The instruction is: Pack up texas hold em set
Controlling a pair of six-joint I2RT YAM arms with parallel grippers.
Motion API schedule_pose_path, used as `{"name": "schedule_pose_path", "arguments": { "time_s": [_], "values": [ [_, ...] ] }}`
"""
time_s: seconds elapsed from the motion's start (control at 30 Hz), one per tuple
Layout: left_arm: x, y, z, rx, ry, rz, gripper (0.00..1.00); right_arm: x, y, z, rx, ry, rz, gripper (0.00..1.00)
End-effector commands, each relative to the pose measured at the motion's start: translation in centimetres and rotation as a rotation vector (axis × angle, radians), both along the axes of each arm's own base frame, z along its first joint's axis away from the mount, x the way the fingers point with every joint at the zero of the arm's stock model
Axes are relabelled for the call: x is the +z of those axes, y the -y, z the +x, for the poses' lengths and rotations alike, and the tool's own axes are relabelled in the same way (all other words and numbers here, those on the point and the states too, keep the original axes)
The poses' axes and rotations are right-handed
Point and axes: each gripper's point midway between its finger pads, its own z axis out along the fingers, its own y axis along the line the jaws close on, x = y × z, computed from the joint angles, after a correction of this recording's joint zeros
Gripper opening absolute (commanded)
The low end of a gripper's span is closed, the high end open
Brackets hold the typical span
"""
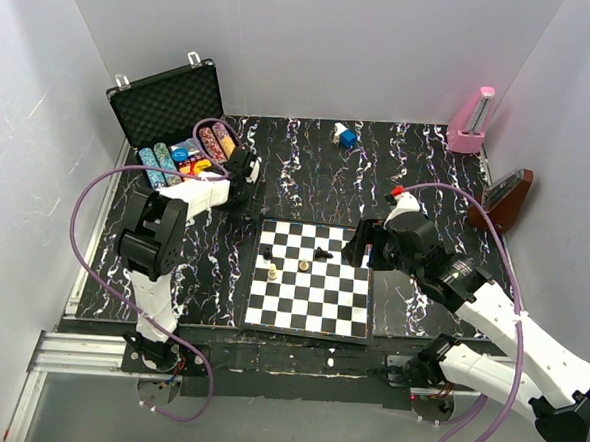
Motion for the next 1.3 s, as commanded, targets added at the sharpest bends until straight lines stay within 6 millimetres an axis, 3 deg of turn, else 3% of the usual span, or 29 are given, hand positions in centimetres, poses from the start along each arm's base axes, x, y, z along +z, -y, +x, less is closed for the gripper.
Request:
{"name": "schedule_pose_path", "arguments": {
  "time_s": [0.0,0.43,0.57,0.7,0.8,1.03,1.27],
  "values": [
    [1.0,-0.7,2.6,0.039,0.086,0.011,0.72,1.1,0.3,0.2,-0.021,0.035,0.023,0.83],
    [1.1,-1.7,5.7,0.108,0.094,-0.070,0.70,1.1,0.0,0.4,-0.020,0.018,0.013,0.83],
    [2.3,-1.0,5.6,0.106,0.104,-0.119,0.70,1.0,-0.1,0.5,-0.021,0.015,0.012,0.83],
    [4.7,0.0,5.3,0.095,0.152,-0.197,0.70,1.3,-0.2,0.7,-0.018,0.021,0.018,0.84],
    [5.7,1.5,5.1,0.016,0.183,-0.267,0.79,1.2,-0.3,0.7,-0.015,0.020,0.020,0.85],
    [4.4,2.3,4.8,-0.018,0.123,-0.283,0.98,1.0,-0.2,0.5,-0.011,0.018,0.016,0.86],
    [3.9,2.8,5.1,-0.015,0.118,-0.256,0.98,1.0,-0.3,0.6,-0.007,0.021,0.016,0.86]
  ]
}}
